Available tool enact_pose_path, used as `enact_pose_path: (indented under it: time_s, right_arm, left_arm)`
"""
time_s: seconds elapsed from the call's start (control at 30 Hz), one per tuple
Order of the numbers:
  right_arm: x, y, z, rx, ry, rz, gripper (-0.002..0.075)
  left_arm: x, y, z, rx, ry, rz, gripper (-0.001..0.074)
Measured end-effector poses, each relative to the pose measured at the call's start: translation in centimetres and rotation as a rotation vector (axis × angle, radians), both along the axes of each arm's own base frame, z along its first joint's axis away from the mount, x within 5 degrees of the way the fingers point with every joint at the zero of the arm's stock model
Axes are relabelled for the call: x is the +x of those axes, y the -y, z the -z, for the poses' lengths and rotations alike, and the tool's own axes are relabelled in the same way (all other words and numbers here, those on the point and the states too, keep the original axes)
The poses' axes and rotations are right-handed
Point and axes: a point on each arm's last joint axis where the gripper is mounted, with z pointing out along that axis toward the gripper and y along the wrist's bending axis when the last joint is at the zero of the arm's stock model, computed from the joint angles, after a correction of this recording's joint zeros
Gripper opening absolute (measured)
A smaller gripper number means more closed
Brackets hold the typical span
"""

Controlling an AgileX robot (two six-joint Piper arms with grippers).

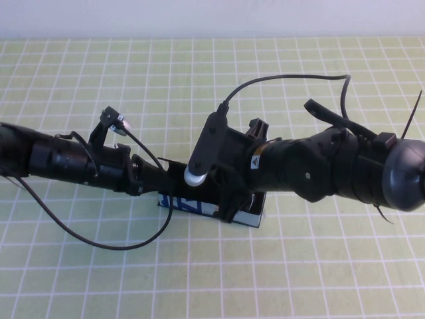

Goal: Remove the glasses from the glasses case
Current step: Pick up the glasses from the glasses case

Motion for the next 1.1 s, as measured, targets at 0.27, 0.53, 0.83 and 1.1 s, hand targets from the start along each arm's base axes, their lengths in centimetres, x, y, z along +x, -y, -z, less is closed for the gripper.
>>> enact_pose_path:
  time_s: [0.27,0.53,0.83,1.1]
  right_arm:
    - [-0.5,0.3,-2.0,0.085,-0.016,0.047,0.0187]
    - [-3.4,0.9,-5.8,0.302,-0.310,0.134,0.0053]
    - [-2.8,0.1,-1.5,0.297,-0.554,0.316,-0.0014]
    - [0.1,0.4,-0.2,0.334,-0.535,0.434,-0.0015]
  left_arm:
    - [0.1,0.0,0.0,0.008,-0.008,0.001,-0.0004]
    - [0.0,0.0,0.0,0.008,-0.023,-0.007,-0.0004]
    - [0.1,0.0,0.0,0.007,-0.036,-0.013,-0.0004]
    - [0.0,0.0,0.0,0.007,-0.039,-0.008,-0.0004]
